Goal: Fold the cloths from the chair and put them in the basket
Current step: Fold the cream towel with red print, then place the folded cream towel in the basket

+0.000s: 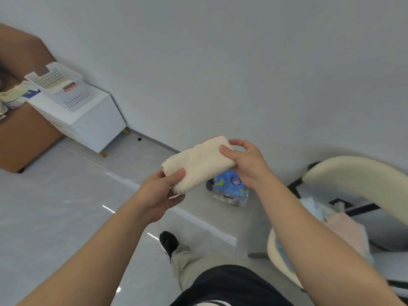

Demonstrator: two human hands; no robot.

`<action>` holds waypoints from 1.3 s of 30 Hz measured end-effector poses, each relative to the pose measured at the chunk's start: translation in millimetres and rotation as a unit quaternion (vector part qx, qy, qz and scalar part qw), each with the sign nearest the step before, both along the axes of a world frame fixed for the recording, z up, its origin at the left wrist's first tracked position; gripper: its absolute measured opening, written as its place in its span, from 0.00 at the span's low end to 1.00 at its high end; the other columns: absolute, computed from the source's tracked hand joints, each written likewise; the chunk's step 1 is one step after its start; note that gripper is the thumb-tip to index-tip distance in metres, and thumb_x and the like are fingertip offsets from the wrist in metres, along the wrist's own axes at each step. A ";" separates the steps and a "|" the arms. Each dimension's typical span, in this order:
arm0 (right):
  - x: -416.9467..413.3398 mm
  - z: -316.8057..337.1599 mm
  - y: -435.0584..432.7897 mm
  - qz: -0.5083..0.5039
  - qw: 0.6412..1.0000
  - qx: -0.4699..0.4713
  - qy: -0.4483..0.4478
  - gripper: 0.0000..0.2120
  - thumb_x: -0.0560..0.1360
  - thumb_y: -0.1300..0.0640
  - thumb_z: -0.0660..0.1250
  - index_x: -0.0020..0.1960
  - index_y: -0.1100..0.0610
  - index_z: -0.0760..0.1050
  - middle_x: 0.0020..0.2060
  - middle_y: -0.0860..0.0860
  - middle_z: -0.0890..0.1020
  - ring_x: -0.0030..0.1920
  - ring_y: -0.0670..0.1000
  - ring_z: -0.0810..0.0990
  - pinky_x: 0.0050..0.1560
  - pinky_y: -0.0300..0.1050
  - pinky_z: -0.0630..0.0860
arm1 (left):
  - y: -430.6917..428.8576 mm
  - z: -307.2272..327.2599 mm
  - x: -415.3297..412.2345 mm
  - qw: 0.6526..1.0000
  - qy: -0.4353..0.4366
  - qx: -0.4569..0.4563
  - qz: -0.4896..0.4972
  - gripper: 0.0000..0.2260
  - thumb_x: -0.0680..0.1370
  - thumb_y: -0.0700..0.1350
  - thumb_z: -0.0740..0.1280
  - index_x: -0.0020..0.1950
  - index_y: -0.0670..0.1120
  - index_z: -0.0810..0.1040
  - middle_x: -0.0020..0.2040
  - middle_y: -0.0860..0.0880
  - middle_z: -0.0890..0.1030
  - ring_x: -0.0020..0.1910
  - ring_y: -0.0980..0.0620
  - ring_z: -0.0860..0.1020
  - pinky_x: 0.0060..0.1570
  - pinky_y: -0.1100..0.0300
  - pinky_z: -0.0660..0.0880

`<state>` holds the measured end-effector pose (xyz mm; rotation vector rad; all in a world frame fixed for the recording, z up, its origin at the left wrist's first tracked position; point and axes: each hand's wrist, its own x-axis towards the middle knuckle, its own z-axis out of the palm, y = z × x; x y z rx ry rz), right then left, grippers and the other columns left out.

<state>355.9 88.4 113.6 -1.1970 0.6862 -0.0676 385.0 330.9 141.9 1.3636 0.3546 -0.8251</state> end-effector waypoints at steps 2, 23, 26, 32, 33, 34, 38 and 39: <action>57.4 -2.8 28.1 0.002 1.000 0.007 0.001 0.23 0.69 0.59 0.81 0.60 0.57 0.77 0.53 0.61 0.85 0.49 0.58 0.86 0.50 0.56 0.83 | 29.1 -0.2 53.7 1.000 0.007 0.011 0.002 0.16 0.79 0.46 0.72 0.65 0.46 0.78 0.57 0.46 0.84 0.50 0.46 0.82 0.46 0.53 0.78; 555.5 19.4 389.4 0.031 0.996 -0.077 0.029 0.15 0.73 0.59 0.78 0.56 0.60 0.79 0.50 0.62 0.86 0.45 0.55 0.86 0.50 0.55 0.85 | 380.4 6.7 546.6 0.998 0.049 0.013 0.033 0.09 0.81 0.42 0.69 0.61 0.44 0.78 0.53 0.44 0.84 0.51 0.44 0.80 0.43 0.57 0.76; 608.0 14.6 416.7 0.000 0.996 -0.080 0.047 0.13 0.74 0.60 0.77 0.55 0.60 0.79 0.50 0.60 0.86 0.46 0.54 0.86 0.48 0.51 0.85 | 402.2 1.2 613.4 0.998 0.053 0.022 0.022 0.09 0.82 0.41 0.69 0.61 0.42 0.77 0.53 0.43 0.83 0.48 0.44 0.80 0.40 0.57 0.77; 758.6 -23.0 451.2 -0.099 0.986 0.102 0.084 0.24 0.71 0.64 0.78 0.64 0.62 0.74 0.59 0.59 0.82 0.57 0.57 0.83 0.48 0.51 0.83 | 419.2 -35.3 752.0 0.997 0.046 0.028 0.055 0.13 0.82 0.44 0.69 0.66 0.43 0.75 0.61 0.40 0.81 0.55 0.39 0.81 0.44 0.52 0.80; 787.1 -30.9 457.9 -0.107 0.978 0.158 0.085 0.25 0.71 0.66 0.78 0.65 0.63 0.74 0.60 0.60 0.82 0.58 0.58 0.83 0.47 0.51 0.83 | 420.7 -41.1 775.7 0.996 0.044 0.028 0.069 0.14 0.82 0.43 0.69 0.66 0.43 0.75 0.61 0.41 0.81 0.56 0.40 0.81 0.46 0.52 0.80; 816.1 -39.3 466.1 -0.110 0.969 0.203 0.090 0.25 0.71 0.66 0.77 0.65 0.63 0.75 0.61 0.60 0.82 0.58 0.59 0.83 0.47 0.52 0.83 | 422.9 -47.4 801.0 0.995 0.042 0.030 0.083 0.13 0.82 0.43 0.68 0.66 0.43 0.75 0.61 0.41 0.82 0.56 0.41 0.81 0.47 0.52 0.80; 920.8 -66.5 508.2 -0.074 0.943 0.302 0.119 0.23 0.71 0.63 0.78 0.64 0.59 0.77 0.60 0.58 0.82 0.59 0.65 0.81 0.57 0.70 0.78 | 440.9 -65.2 901.4 0.988 0.055 0.054 0.132 0.08 0.83 0.42 0.67 0.62 0.43 0.76 0.59 0.41 0.82 0.54 0.42 0.80 0.48 0.53 0.79; 945.2 -73.7 518.9 -0.075 0.938 0.315 0.128 0.23 0.71 0.63 0.78 0.64 0.59 0.77 0.59 0.58 0.82 0.59 0.65 0.81 0.58 0.72 0.77 | 447.3 -69.2 924.9 0.986 0.063 0.062 0.143 0.10 0.83 0.41 0.67 0.64 0.43 0.75 0.59 0.41 0.81 0.54 0.42 0.80 0.48 0.53 0.79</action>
